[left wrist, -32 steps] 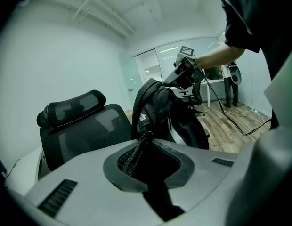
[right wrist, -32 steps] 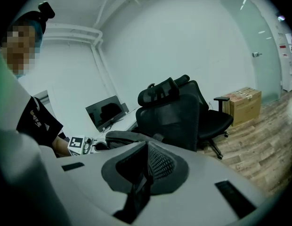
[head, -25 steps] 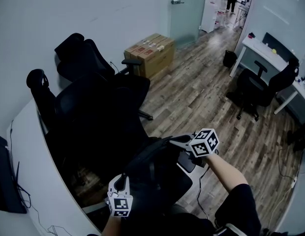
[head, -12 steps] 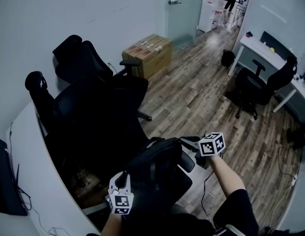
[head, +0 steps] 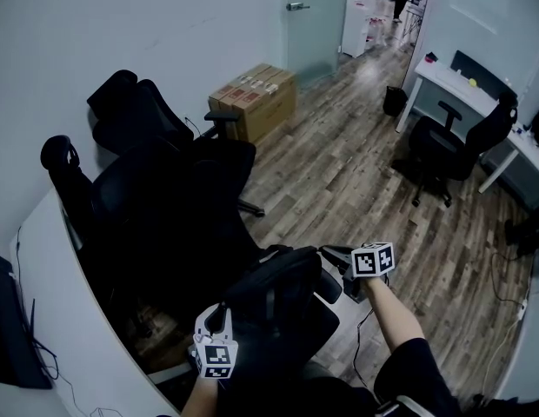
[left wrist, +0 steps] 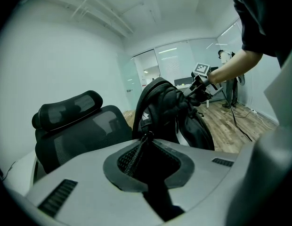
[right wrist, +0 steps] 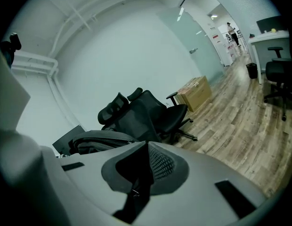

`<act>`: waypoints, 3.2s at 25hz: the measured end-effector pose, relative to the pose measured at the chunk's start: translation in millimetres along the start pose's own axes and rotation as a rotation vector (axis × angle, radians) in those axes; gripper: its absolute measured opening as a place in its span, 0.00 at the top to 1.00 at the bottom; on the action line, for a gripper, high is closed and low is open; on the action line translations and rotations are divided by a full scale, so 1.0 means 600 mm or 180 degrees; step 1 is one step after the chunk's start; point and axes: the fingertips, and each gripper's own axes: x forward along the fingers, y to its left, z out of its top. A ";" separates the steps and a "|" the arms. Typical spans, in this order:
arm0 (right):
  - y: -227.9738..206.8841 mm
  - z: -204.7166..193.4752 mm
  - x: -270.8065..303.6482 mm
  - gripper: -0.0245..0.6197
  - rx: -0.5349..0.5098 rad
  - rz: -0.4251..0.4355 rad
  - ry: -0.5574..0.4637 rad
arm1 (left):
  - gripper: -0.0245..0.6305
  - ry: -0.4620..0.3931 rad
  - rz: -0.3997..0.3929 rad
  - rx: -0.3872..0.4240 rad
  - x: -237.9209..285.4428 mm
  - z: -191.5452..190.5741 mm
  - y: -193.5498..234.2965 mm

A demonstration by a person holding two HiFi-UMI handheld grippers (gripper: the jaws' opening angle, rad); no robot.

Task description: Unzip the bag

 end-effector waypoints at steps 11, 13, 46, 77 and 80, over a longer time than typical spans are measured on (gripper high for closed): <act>0.038 -0.002 0.001 0.89 0.0070 0.0033 -0.0242 | 0.88 0.0059 0.0115 -0.0073 -0.012 -0.014 0.009; 0.049 -0.001 -0.003 0.88 0.0039 -0.0011 -0.0311 | 0.88 0.0099 0.0134 -0.0095 -0.017 -0.018 0.012; 0.299 -0.114 -0.114 0.79 -0.0700 -0.0416 -0.1301 | 0.88 0.0188 0.0172 -0.0243 -0.088 -0.054 -0.006; 0.371 -0.223 -0.078 0.89 -0.1099 -0.0416 -0.0968 | 0.88 0.0186 0.0203 -0.0307 -0.119 -0.088 -0.007; 0.367 -0.226 -0.077 0.89 -0.1116 -0.0424 -0.0931 | 0.88 0.0184 0.0213 -0.0327 -0.120 -0.092 -0.006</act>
